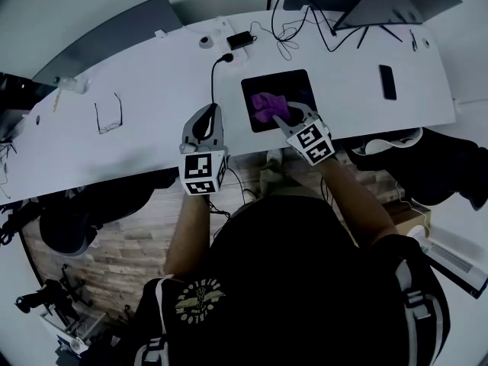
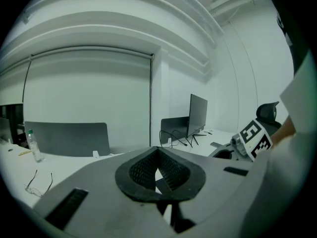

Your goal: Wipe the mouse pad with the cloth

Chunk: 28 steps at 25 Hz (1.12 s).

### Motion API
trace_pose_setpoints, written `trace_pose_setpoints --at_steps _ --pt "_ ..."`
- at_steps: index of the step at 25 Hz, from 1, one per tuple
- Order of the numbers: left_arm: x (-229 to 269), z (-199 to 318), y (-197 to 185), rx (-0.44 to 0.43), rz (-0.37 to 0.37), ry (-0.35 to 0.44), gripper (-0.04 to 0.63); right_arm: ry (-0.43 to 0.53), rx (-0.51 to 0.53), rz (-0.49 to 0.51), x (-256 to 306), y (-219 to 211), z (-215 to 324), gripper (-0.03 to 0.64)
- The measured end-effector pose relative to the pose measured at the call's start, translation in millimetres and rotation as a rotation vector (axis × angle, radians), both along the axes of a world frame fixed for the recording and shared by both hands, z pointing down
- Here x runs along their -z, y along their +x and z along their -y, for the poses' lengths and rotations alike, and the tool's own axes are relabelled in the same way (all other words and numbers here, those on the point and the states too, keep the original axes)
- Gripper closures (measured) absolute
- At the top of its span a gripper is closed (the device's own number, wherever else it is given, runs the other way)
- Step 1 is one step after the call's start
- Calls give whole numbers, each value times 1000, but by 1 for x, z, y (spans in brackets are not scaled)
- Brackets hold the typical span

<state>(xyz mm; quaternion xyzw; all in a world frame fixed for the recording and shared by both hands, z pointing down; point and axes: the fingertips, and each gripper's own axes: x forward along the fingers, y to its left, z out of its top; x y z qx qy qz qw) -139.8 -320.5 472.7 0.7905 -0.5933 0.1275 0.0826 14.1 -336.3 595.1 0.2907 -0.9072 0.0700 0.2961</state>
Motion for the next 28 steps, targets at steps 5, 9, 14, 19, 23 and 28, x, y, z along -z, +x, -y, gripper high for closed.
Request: trace_pose_setpoints --at_steps 5,9,14,19,23,28 --pt "-4 -15 -4 0 14 -21 594 -43 113 -10 -30 -56 -28 534" --pt "-4 -27 -14 19 18 -24 594 -108 115 -46 -72 -68 -28 534" --pt "-1 -33 -30 54 24 -20 594 -220 74 -146 -124 -53 -22 534" --pt "-3 -32 -33 60 22 -21 594 -278 23 -236 -155 -18 -19 534" --pt "-2 -26 -32 54 17 -17 594 -294 -30 -260 -163 14 -12 534" --pt "-6 -17 -27 45 7 -21 594 -291 -101 -275 -161 50 0 534"
